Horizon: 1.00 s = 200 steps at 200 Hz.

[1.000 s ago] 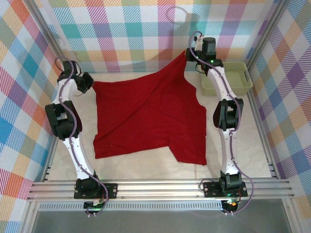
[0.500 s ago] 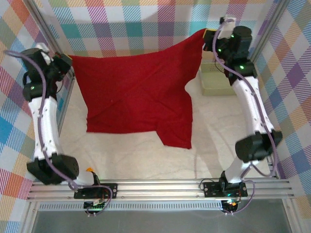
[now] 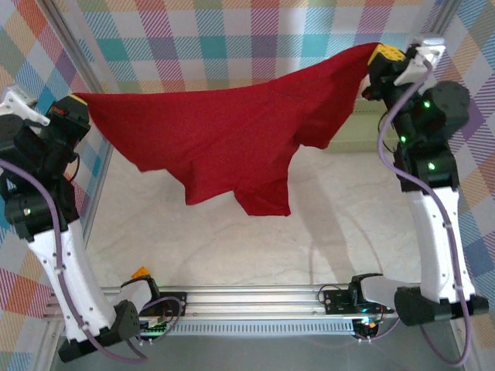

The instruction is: Fold the inside-out t-shirt

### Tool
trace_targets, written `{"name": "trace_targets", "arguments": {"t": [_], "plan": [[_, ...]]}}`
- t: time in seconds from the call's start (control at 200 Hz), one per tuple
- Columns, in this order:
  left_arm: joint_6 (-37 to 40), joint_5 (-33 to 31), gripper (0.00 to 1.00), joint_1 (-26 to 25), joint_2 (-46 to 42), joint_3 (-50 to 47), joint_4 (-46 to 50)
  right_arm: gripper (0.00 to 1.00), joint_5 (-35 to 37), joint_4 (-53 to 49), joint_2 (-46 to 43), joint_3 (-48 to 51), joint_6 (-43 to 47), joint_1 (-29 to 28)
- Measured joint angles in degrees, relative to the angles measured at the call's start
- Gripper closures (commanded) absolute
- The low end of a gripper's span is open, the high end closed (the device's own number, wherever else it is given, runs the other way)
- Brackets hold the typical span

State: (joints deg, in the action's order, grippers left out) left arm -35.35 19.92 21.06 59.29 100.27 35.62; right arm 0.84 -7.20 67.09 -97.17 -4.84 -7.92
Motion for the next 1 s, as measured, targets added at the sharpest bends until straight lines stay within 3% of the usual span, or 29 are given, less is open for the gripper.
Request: {"name": "trace_targets", "arguments": {"t": [0.17,0.355,0.555,0.735,0.88,1.0], "plan": [[0.00,0.04,0.99,0.02,-4.31,2.08,0.94,1.00,0.70,-0.17,-7.91,-0.61,1.18,0.00],[0.00,0.98,0.99,0.04,-4.57,2.25,0.46,1.00,1.60,0.09,-7.26,-8.04,2.64,0.09],[-0.26,5.40,0.99,0.04,3.41,-3.48,-1.73,1.00,1.53,-1.05,4.44,-17.49,4.46,0.09],[0.09,7.43,1.00,-0.66,16.48,-8.33,-2.95,1.00,0.55,-3.04,17.20,-18.91,5.18,0.07],[1.31,6.71,1.00,-3.72,26.32,-8.81,-2.60,1.00,0.09,-6.03,28.04,-19.15,5.33,0.09],[3.15,3.21,1.00,-6.82,27.69,-8.76,-0.98,1.00,1.77,-11.15,34.34,-21.51,4.79,0.09]]}}
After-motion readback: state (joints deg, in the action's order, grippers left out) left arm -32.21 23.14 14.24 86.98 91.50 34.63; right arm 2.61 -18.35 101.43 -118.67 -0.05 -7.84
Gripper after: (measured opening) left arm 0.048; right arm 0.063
